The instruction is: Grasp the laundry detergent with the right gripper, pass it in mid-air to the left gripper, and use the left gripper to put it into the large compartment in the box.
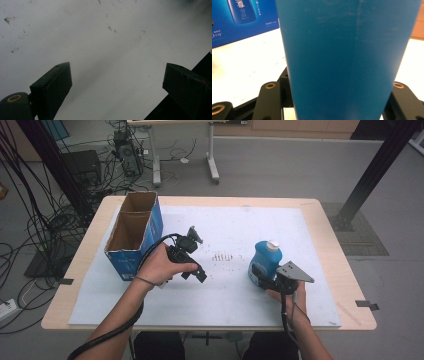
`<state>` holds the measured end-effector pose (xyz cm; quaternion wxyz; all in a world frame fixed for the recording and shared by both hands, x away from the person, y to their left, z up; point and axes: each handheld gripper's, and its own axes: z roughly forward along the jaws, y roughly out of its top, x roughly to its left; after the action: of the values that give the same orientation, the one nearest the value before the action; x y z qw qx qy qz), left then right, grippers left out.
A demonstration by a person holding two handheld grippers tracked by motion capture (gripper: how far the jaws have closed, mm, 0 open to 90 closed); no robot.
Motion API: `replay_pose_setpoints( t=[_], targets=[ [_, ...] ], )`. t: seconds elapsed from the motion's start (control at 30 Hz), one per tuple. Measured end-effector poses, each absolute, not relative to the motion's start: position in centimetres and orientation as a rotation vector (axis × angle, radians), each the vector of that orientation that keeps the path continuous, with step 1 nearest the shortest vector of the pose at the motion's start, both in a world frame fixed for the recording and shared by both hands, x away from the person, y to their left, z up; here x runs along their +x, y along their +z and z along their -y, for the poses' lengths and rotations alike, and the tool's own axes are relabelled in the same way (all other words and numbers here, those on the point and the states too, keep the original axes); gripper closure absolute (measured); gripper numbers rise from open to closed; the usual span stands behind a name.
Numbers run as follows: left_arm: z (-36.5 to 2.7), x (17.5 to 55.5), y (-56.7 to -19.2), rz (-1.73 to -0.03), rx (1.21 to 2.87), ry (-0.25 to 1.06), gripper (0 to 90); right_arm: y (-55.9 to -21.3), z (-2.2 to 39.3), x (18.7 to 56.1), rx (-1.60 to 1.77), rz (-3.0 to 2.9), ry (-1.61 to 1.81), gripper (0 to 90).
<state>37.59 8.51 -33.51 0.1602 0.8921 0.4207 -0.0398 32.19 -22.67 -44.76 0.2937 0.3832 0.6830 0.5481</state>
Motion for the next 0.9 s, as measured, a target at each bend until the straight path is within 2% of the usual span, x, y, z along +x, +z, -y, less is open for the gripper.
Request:
replay_pose_setpoints(
  t=[0.9],
  targets=[
    [-8.59, 37.55, -32.78, -1.171, 2.563, -0.064, 9.0, -44.66, 22.76, 32.22, 1.021, -1.826, 1.464, 42.4]
  ],
)
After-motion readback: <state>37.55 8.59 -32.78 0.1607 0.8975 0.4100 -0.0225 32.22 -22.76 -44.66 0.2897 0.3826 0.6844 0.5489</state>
